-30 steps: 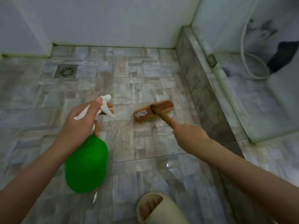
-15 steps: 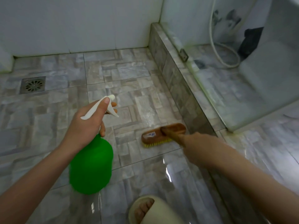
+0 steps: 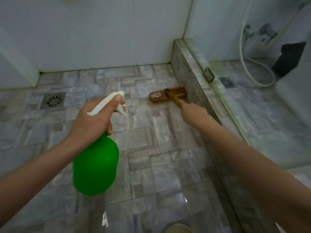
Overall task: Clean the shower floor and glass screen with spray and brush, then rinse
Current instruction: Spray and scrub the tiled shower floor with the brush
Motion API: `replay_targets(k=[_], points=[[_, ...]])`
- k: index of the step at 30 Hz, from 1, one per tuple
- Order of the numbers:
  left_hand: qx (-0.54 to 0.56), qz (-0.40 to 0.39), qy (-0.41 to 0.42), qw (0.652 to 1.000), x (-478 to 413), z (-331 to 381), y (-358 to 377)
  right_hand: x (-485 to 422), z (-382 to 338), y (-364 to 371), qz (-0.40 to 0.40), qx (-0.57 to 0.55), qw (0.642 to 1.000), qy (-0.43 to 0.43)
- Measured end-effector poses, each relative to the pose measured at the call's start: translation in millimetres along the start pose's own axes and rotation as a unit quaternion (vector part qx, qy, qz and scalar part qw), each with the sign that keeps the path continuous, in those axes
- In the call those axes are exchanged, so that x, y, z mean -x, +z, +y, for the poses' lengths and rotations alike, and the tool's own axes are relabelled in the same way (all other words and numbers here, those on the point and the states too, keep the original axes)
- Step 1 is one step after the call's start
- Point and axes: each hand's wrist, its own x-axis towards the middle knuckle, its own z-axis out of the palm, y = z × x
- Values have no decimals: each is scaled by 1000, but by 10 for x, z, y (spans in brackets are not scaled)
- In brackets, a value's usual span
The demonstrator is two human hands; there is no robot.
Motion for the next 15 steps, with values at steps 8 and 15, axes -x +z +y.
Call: replay_targets(k=[8, 15], points=[[15, 35, -22, 999, -567, -88, 92, -715, -257, 25, 43, 5, 999, 27], [27, 77, -41, 996, -912, -257, 177, -1447, -387, -417, 16, 38, 999, 2]])
